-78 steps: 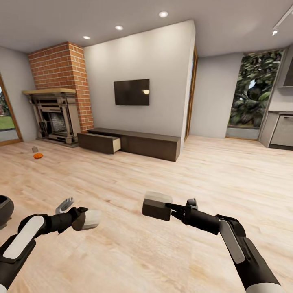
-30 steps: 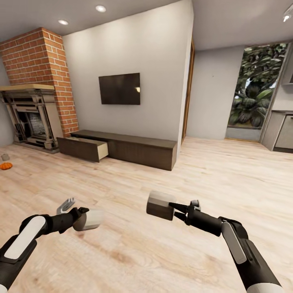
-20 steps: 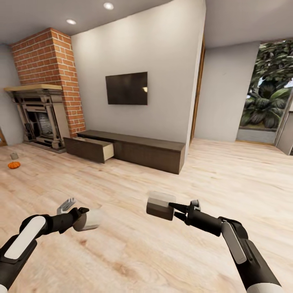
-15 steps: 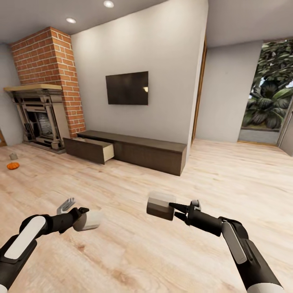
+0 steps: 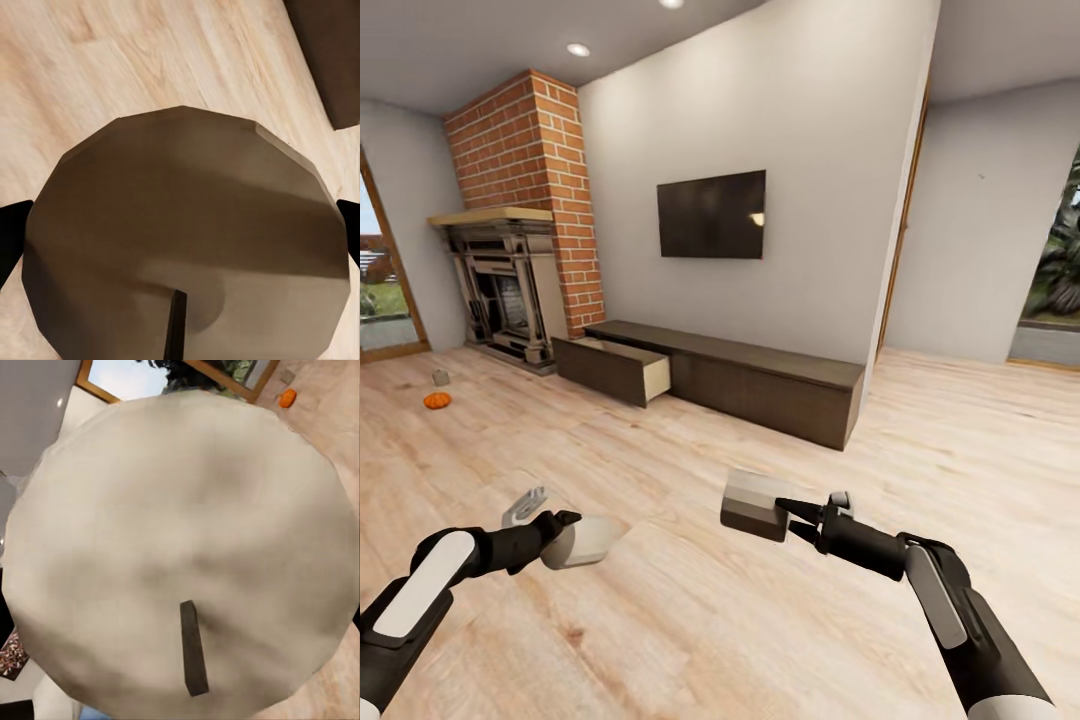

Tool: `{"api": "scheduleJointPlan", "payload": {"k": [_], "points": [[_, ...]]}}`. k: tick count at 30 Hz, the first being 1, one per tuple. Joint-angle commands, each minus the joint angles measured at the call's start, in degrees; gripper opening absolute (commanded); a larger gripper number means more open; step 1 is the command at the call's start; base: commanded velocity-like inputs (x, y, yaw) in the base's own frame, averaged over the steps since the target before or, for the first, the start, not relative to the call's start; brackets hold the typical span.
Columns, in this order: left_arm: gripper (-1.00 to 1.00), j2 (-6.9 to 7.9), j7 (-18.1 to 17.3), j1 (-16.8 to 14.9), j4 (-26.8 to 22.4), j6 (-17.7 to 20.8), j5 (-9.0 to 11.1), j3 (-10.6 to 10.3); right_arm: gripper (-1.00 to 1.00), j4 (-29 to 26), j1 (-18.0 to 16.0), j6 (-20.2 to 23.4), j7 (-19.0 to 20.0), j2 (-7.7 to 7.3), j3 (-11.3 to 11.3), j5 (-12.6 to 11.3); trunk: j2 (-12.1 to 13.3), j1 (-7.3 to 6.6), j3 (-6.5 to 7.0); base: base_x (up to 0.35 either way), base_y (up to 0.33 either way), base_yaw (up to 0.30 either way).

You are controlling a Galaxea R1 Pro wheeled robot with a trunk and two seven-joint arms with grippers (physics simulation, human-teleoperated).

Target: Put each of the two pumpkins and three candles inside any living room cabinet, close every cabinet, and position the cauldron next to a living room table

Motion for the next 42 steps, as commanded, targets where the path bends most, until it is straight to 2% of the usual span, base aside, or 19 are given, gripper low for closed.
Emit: {"api": "scheduleJointPlan", "payload": {"k": [1, 4, 7, 42], "points": [[-1.00, -0.30, 0.5, -0.1, 0.0, -0.1, 0.6, -0.2, -1.00, 0.0, 0.0, 0.4, 0.2, 0.03, -0.1, -0.4, 0.0, 0.02, -0.06, 0.342, 0.000, 0.273], [-1.00, -1.15, 0.5, -0.1, -0.2, -0.1, 0.4, -0.2, -1.00, 0.0, 0.0, 0.4, 0.2, 0.04, -0.1, -0.4, 0.0, 0.02, -0.06, 0.342, 0.000, 0.273], [-1.00, -1.33, 0.6, -0.1, -0.5, -0.1, 0.5, -0.2, -1.00, 0.8, 0.0, 0.3, 0.2, 0.01, -0.1, -0.4, 0.0, 0.02, -0.06, 0.342, 0.000, 0.273], [-1.00, -1.28, 0.5, -0.1, -0.4, -0.1, 0.5, -0.3, -1.00, 6.2, 0.0, -0.6, 1.1, -0.17, -0.2, -0.5, 0.0, 0.02, -0.06, 0.342, 0.000, 0.273]]}}
